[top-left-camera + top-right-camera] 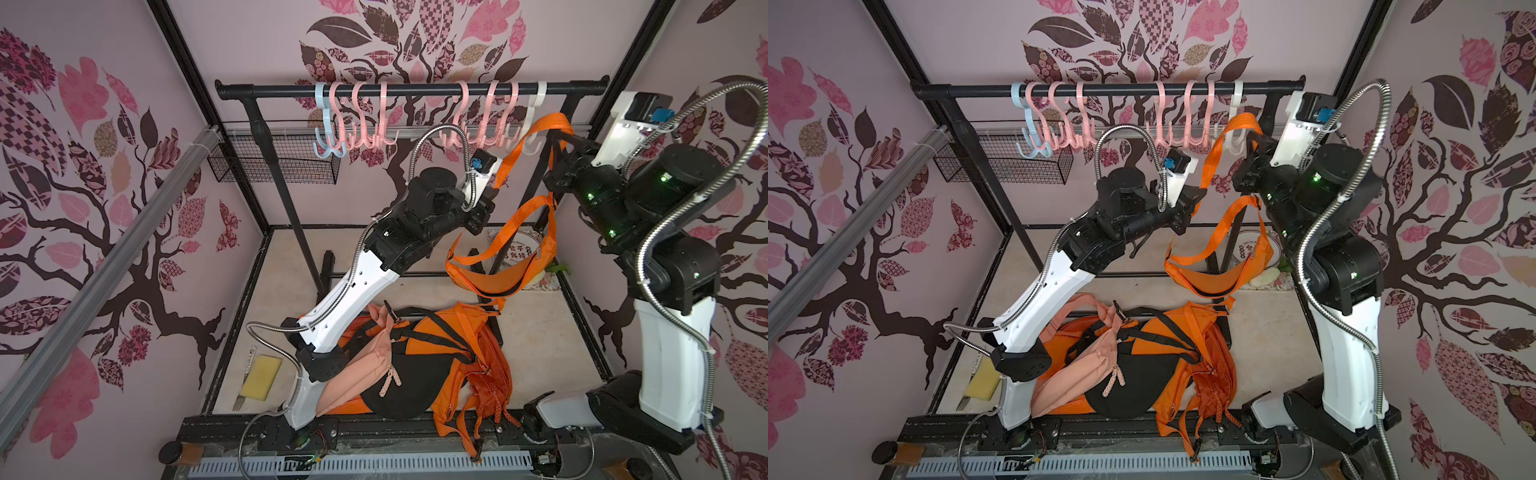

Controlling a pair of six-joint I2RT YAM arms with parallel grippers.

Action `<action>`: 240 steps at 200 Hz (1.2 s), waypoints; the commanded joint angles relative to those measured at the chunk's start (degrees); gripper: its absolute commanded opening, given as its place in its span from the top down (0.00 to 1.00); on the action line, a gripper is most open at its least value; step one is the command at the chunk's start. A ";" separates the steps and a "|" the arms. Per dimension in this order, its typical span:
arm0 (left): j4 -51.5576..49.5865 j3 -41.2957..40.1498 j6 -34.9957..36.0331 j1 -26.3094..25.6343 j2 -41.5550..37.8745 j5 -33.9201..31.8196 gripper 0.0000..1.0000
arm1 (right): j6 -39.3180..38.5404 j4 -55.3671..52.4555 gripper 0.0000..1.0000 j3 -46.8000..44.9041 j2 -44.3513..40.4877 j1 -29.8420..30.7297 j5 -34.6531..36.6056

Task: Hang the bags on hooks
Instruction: Hang the bag on the hook.

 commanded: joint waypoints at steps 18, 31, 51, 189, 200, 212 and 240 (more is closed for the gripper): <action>2.35 6.50 -4.74 -0.04 3.12 1.86 1.00 | 2.88 -0.87 1.00 2.47 2.34 -5.68 -6.72; 3.03 6.74 -5.07 -0.05 3.89 1.73 1.00 | 2.74 -0.21 1.00 3.03 3.44 -5.81 -8.86; 3.42 6.94 -5.80 0.50 4.94 1.47 1.00 | 2.42 -3.71 1.00 9.51 8.10 -5.81 -10.91; 0.75 5.05 -6.99 2.31 8.10 3.23 1.00 | 9.13 -3.04 1.00 3.67 10.75 -15.57 -25.89; 0.33 4.83 -6.94 2.29 8.08 3.27 1.00 | 9.43 -2.57 1.00 2.00 10.31 -15.61 -26.36; -0.43 4.57 -6.57 2.31 7.92 3.15 1.00 | 9.69 -2.02 1.00 -0.05 9.51 -15.63 -26.84; -1.50 3.78 -6.50 2.31 7.81 3.30 1.00 | 11.17 0.57 1.00 -5.67 7.26 -15.60 -28.02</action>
